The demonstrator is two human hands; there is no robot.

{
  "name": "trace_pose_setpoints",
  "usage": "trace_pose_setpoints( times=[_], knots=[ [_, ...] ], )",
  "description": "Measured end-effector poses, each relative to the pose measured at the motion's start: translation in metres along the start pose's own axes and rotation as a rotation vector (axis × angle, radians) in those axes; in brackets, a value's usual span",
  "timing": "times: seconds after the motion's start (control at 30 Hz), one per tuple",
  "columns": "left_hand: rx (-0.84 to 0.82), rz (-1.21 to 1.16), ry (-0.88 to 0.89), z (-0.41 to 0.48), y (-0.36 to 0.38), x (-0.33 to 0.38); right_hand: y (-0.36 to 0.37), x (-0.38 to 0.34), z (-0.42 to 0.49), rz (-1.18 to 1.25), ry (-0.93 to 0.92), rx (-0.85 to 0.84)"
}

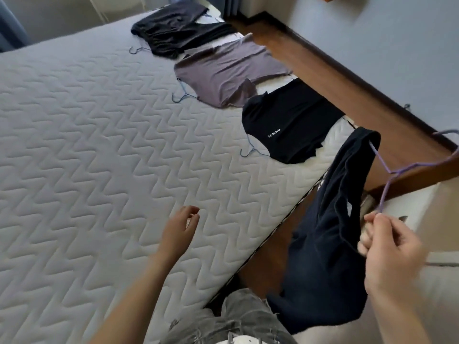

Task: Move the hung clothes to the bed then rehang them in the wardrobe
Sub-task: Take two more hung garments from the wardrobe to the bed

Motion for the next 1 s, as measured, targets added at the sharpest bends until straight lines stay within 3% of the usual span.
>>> trace_pose_setpoints(
  times=[0.2, 0.53, 0.67, 1.0],
  knots=[
    [0.067, 0.185, 0.069, 0.045, 0.027, -0.067, 0.112, 0.071, 0.004, -0.011, 0.047, -0.096],
    [0.249, 0.444, -0.093, 0.154, 0.092, -0.307, 0.361, 0.303, -0.058, -0.027, 0.124, -0.211],
    [0.292, 0.585, -0.169, 0.156, 0.113, -0.379, 0.443, 0.374, -0.089, -0.028, 0.140, -0.276],
    [0.449, 0.569, -0.103, 0.150, 0.119, -0.403, 0.556, 0.411, -0.124, -0.098, -0.043, -0.336]
  ],
)
Point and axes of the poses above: each hand's wrist, its own z-axis towards the middle knuckle, its own y-axis out of the palm, x = y × z, the point moved 7 cm from there along z, towards the middle knuckle, and after that the axes turned 14 degrees about x, right-handed, at the moved point
